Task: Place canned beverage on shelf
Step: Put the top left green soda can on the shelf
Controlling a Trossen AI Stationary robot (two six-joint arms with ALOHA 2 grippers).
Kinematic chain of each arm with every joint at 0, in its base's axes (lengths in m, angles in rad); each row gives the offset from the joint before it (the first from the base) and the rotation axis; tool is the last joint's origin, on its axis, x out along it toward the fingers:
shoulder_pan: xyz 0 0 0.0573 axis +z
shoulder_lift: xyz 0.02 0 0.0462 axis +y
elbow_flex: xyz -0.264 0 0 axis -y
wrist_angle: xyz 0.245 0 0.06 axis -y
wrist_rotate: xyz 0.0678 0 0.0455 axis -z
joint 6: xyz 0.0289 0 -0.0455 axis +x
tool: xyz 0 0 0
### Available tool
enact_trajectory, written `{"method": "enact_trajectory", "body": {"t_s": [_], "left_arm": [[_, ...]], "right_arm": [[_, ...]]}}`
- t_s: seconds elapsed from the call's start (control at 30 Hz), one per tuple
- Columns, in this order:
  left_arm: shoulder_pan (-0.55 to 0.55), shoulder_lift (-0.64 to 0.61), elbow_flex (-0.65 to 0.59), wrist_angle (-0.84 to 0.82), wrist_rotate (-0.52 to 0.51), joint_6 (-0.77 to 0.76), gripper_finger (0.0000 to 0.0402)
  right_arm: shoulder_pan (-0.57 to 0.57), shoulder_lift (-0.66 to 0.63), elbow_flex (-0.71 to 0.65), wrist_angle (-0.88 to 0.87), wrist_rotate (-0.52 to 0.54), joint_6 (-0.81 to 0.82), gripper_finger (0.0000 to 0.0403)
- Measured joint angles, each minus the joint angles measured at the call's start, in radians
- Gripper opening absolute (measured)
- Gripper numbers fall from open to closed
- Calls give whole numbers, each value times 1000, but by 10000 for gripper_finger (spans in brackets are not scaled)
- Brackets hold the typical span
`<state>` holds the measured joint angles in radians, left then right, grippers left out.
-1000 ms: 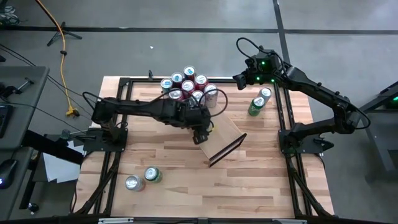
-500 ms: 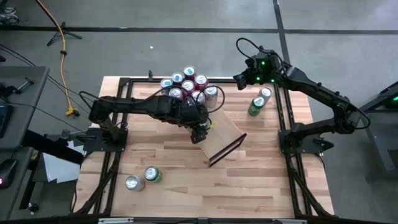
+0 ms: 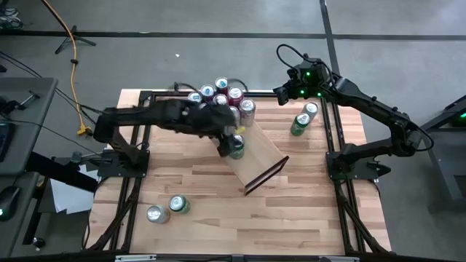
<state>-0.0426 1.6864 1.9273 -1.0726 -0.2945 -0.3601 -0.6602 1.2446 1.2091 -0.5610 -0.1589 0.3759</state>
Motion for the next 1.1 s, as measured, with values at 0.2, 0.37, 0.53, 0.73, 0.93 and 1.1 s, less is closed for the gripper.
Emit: {"method": "enact_trajectory", "body": {"t_s": [0.2, 0.37, 0.53, 0.73, 0.93, 1.1], "left_arm": [[-46, -137, 15, 150, -49, 101, 258], [-127, -233, 3, 160, -278, 211, 190], [-183, -342, -166, 172, -415, 173, 52], [-224, -540, -538, 416, -425, 19, 11], [-246, -743, -861, 824, -303, 25, 2], [-249, -880, -978, 1022, -284, 86, 0]], "right_arm": [[0, 0, 0, 0, 0, -12, 0], [0, 0, 0, -11, -9, -18, 0], [0, 0, 0, -61, -47, -39, 0], [4, -1, 0, -146, -130, -71, 0], [94, -28, 1, -233, -180, -31, 0], [324, -31, 1, -275, -180, 99, 0]]}}
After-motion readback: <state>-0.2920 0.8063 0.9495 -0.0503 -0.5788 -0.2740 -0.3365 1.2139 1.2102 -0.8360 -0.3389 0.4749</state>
